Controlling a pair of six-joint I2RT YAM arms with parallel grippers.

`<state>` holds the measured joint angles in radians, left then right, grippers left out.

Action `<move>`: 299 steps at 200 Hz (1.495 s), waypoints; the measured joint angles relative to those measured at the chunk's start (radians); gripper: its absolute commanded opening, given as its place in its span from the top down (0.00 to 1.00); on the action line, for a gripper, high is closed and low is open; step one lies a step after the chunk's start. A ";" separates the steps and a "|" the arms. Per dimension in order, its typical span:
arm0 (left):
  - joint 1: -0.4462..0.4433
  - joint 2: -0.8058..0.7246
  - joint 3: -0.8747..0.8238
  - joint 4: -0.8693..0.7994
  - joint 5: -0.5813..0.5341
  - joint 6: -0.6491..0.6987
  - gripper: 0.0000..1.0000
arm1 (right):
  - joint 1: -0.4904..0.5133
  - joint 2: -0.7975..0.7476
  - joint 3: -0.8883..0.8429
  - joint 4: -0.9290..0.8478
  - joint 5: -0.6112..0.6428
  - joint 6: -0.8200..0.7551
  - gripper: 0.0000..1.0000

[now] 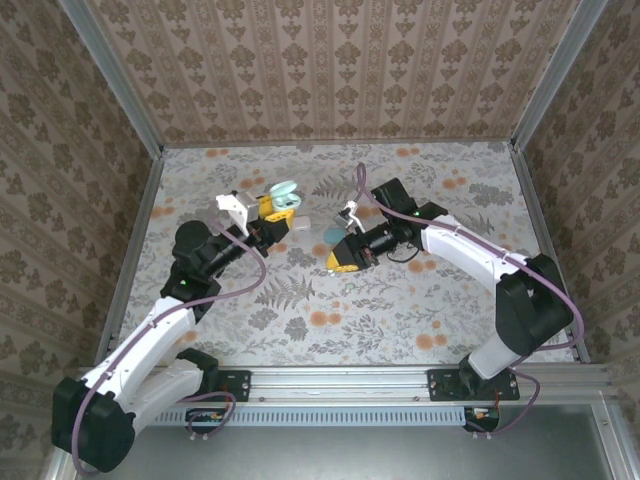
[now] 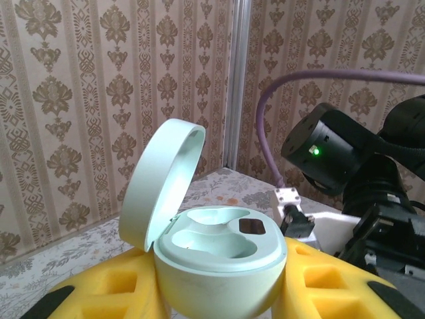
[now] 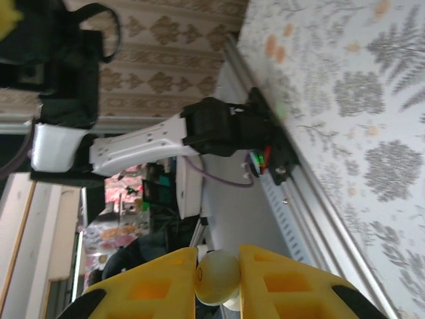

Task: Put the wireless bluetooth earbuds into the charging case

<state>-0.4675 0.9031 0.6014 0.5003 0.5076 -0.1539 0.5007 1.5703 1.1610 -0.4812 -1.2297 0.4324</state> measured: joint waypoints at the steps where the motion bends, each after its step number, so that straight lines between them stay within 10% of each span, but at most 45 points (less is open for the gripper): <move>1: 0.000 0.000 0.000 0.000 0.000 0.000 0.74 | 0.000 -0.001 0.000 0.002 -0.002 0.001 0.77; 134: -0.016 0.084 -0.003 0.005 0.079 0.005 0.73 | -0.036 -0.099 0.068 0.277 0.029 0.343 0.77; 299: -0.082 0.123 -0.019 0.114 0.175 0.056 0.73 | 0.002 -0.162 0.132 0.332 0.337 0.183 0.77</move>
<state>-0.5495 1.0264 0.5827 0.6147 0.6827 -0.0982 0.5022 1.4086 1.2926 -0.1490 -0.8925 0.6155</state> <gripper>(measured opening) 0.347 0.235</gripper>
